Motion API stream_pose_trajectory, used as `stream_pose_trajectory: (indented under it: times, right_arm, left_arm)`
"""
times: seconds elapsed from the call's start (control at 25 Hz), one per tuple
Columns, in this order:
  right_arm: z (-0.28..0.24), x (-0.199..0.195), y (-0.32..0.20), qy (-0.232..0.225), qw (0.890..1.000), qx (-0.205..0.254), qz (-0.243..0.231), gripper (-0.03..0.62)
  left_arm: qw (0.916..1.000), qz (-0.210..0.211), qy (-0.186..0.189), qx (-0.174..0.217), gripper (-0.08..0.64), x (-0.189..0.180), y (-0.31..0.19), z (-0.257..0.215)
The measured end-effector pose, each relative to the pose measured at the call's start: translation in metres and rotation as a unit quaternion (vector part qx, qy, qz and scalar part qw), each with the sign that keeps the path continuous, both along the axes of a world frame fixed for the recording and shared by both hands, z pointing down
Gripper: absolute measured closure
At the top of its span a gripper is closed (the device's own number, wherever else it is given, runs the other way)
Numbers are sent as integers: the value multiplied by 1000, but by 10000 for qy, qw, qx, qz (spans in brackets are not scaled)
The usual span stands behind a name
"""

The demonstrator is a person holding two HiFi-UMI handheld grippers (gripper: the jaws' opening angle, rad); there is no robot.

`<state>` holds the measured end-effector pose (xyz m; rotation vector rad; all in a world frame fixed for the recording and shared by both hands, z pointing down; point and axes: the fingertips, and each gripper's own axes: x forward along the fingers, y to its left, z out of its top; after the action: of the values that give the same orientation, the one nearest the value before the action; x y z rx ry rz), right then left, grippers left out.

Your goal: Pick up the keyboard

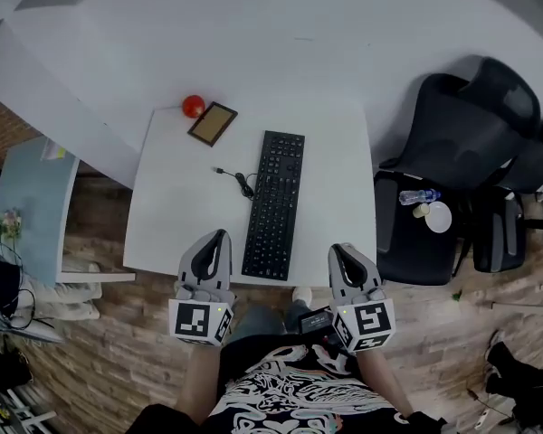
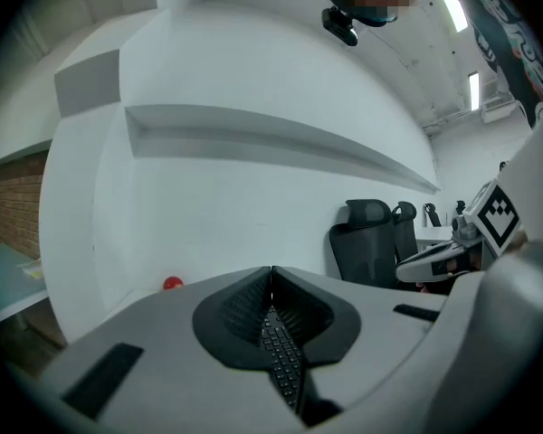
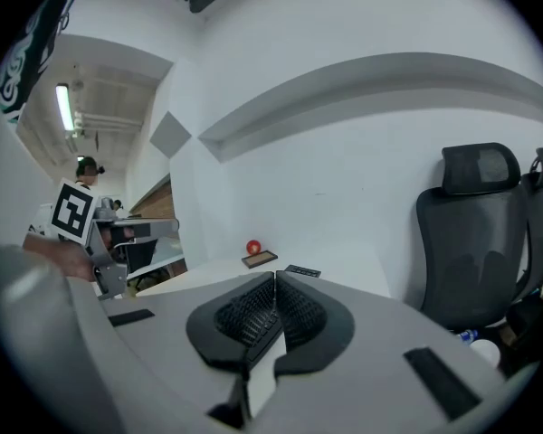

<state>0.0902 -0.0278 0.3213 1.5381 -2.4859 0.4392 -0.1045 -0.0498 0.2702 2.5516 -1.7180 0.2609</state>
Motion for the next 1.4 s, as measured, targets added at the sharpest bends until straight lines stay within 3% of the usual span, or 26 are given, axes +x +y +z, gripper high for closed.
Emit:
stream_pose_trajectory:
  times: [0.24,0.52,0.68,0.92,1.4]
  right_arm:
    - [4,-5,-28,-269,9994,-197,68,563]
    - [15,-22,-55,-87,9993,-324,156,563]
    - [37,-41,-63,99,9977,-653,-118,563]
    - [72,-49,-62,69,9930,-1177,-121,563]
    - [134,-51,-61,1,9804,-1961,187,563]
  left_arm:
    - [9988,336,-334,-127,543,5,-31,8]
    - [9977,519,-129,-425,543,-2,-64,27]
    - [9965,545,-60,-629,542,-9,-73,46]
    - [9936,589,-55,-962,543,-14,-77,78]
    - [9799,834,45,-1809,543,-17,-75,149]
